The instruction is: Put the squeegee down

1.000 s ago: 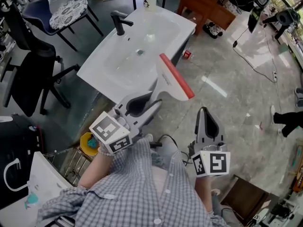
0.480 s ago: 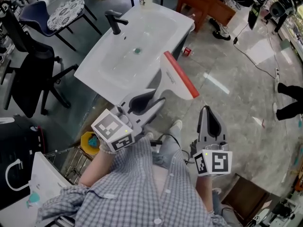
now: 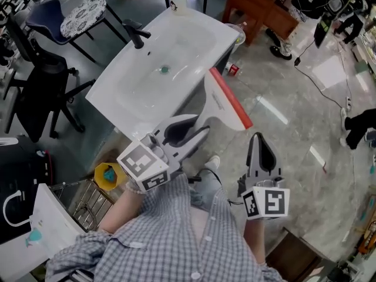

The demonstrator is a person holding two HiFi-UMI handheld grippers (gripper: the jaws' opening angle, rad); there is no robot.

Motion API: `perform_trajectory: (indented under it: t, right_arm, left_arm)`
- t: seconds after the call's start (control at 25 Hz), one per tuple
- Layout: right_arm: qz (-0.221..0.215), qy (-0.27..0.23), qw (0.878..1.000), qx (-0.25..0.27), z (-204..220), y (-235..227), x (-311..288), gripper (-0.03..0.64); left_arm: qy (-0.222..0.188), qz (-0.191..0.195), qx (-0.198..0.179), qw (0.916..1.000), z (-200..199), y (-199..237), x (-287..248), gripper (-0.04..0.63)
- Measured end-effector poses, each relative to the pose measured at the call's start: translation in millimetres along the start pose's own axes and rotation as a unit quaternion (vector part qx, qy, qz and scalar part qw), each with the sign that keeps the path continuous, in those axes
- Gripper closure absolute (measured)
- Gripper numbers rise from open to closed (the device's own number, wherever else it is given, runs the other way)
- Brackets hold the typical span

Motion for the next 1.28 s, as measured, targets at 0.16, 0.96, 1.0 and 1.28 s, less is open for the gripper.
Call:
perform_trajectory:
  t: [0.16,0.96,1.0,1.28]
  right_arm:
    - [-0.014,0.0,1.0,0.004,-6.8,-31.1,-9.8,0.607]
    - [-0.087,0.0,0.996,0.013,-23.6,-157.9,-39.8,0.607]
    - [-0.088,-0.001,0.996,0.013,-23.5,-162.0,-38.7,0.607]
    - [-0.09,-0.009,0.996,0.007,-24.5,-183.5,-32.9,0.607]
  left_arm:
    - [-0.007,-0.009,0.005,0.9999,-4.3,-5.2,-26.0,0.481]
    - [-0.04,-0.098,0.017,0.9942,-15.4,-19.3,-126.8,0.481]
    - [-0.042,-0.101,0.016,0.9939,-15.7,-20.9,-129.5,0.481]
    - [-0.045,-0.108,0.013,0.9931,-17.0,-33.3,-145.0,0.48]
Point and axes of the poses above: the fingertips, and each gripper's own axes: x backward along the fingers, y to its left, z out of its underside, the point moved 8 cm from there along x, backward along the fingers, and after that the axes turned 11 degrees about -z, right-handed, at the moved point
